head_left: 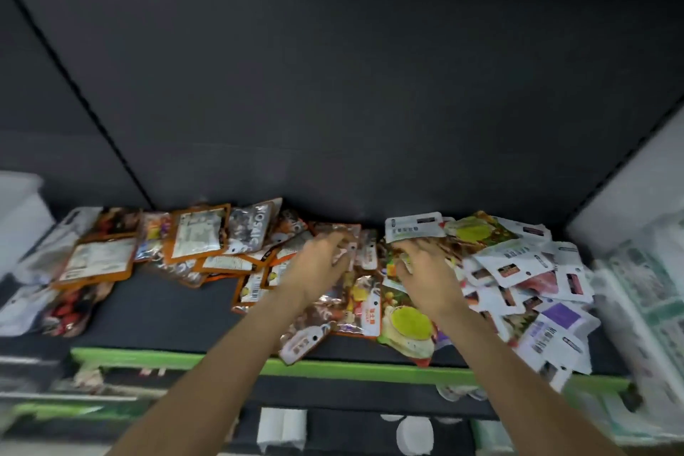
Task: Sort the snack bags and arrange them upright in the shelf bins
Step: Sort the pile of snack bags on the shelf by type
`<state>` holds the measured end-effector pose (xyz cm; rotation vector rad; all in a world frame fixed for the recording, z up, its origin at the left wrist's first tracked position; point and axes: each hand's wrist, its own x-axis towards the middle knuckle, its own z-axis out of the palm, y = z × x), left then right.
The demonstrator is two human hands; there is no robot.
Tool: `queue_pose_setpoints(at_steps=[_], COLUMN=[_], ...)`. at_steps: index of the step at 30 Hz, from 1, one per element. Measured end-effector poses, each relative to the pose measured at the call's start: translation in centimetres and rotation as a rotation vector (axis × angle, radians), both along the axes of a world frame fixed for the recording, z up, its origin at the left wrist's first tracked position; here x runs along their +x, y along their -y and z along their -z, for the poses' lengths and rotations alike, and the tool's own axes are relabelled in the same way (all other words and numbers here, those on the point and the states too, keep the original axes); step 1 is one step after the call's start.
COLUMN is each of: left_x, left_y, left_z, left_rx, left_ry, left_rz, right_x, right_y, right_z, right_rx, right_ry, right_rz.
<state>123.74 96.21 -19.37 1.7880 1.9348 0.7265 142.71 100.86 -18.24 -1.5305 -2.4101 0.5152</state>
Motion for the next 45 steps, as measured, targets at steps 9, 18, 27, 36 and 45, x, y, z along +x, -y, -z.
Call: queue_pose_setpoints(at_steps=[9,18,27,36,45], left_x=[-19.6,-39.3,-44.0,-45.1,-44.8], left_y=[15.0,23.3,23.0,23.3,22.5], left_z=[0.2,5.7,8.2,8.4,8.2], left_rx=[0.079,-0.195,-0.382,-0.467,-0.317], left_ry=[-0.060,-0.118,-0.130,-0.122,-0.126], left_rz=[-0.435,-0.498,-0.233,-0.173,-0.254], right_x=[-22.3,-41.9,-47.8,-45.0,-46.8], right_y=[8.1,14.3,15.1,17.7,16.7], right_z=[1.5,5.3,9.0,7.9,6.1], right_rx=[0.038,-0.056,-0.134,-0.163,-0.081], right_ry=[-0.054,0.121,0.349,0.338,0.290], right_rz=[-0.349,-0.435,-0.445,-0.460,-0.420])
